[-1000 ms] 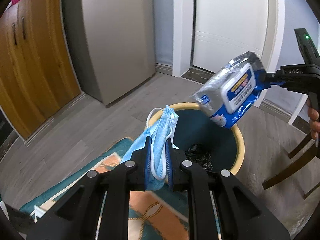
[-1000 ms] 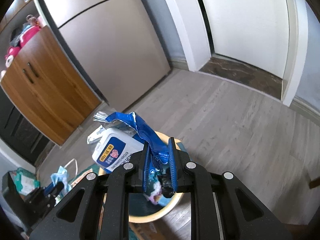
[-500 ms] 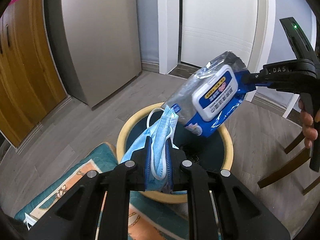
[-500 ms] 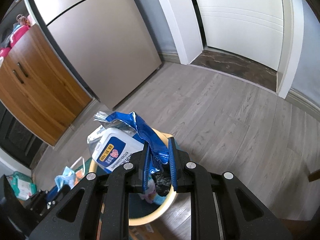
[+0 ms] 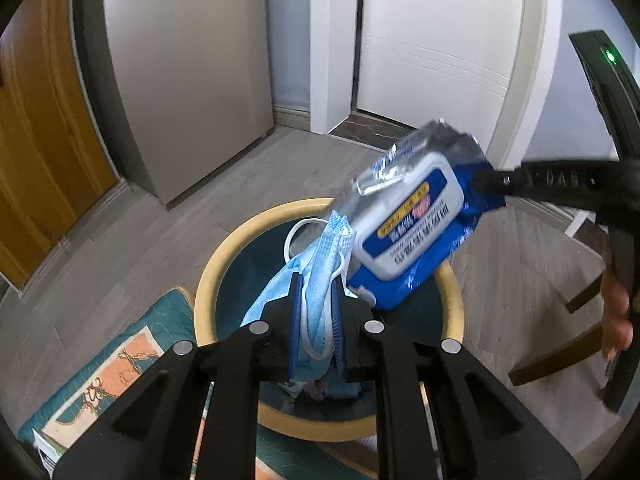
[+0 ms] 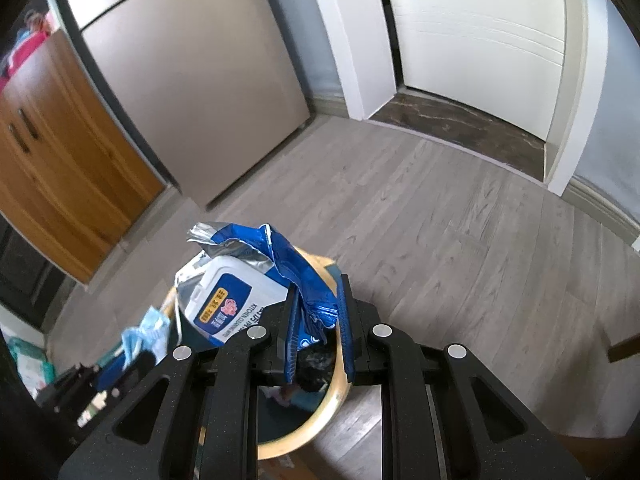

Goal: Collect trash
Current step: 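Carry wipe pack and mask over the teal bin and open both tools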

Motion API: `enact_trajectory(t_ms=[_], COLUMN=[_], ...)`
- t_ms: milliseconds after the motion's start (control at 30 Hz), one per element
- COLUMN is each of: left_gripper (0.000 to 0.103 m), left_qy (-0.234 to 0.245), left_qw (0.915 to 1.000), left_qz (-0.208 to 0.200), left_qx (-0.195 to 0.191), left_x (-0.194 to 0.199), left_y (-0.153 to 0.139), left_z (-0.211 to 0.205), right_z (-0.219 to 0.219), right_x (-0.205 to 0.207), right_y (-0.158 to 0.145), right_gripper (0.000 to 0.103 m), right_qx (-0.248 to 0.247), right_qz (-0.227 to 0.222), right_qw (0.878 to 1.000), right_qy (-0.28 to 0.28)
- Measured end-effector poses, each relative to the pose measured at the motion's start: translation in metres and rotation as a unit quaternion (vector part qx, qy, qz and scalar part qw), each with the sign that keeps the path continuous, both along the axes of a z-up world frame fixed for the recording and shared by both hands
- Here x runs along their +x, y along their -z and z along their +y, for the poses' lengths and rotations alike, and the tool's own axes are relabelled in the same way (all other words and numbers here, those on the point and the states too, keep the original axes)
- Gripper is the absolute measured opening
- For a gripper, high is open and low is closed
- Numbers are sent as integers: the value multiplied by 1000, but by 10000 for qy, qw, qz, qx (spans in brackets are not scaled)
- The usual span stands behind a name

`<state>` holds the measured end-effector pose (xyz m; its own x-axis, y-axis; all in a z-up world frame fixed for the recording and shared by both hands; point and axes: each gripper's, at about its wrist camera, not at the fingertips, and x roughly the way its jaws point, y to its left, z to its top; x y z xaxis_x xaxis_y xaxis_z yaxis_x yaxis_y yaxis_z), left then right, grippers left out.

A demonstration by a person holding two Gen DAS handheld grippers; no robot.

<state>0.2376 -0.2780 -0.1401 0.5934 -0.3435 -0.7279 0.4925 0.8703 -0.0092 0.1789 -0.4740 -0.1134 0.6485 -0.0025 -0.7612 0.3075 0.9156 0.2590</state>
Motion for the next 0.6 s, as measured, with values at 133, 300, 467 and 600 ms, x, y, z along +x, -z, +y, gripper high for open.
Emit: enact_trajectory(t_ms=[133, 300, 467, 600], left_gripper=[13, 13, 16, 23], left_qy=[-175, -343, -367, -424], left_qw=[9998, 9993, 9991, 9988], left_qz=[106, 108, 24, -34], left_qx=[32, 121, 204, 224], left_x=[10, 17, 11, 6], left_y=[6, 9, 4, -3], left_z=[7, 13, 13, 21], right_z=[6, 17, 20, 28], right_x=[4, 6, 6, 10], right_y=[6, 7, 7, 5], right_gripper=[19, 19, 19, 19], right_qx=[-31, -227, -109, -140], right_qz=[87, 126, 102, 97], right_qw=[9999, 9991, 9990, 9983], right_qy=[-90, -335, -426, -565])
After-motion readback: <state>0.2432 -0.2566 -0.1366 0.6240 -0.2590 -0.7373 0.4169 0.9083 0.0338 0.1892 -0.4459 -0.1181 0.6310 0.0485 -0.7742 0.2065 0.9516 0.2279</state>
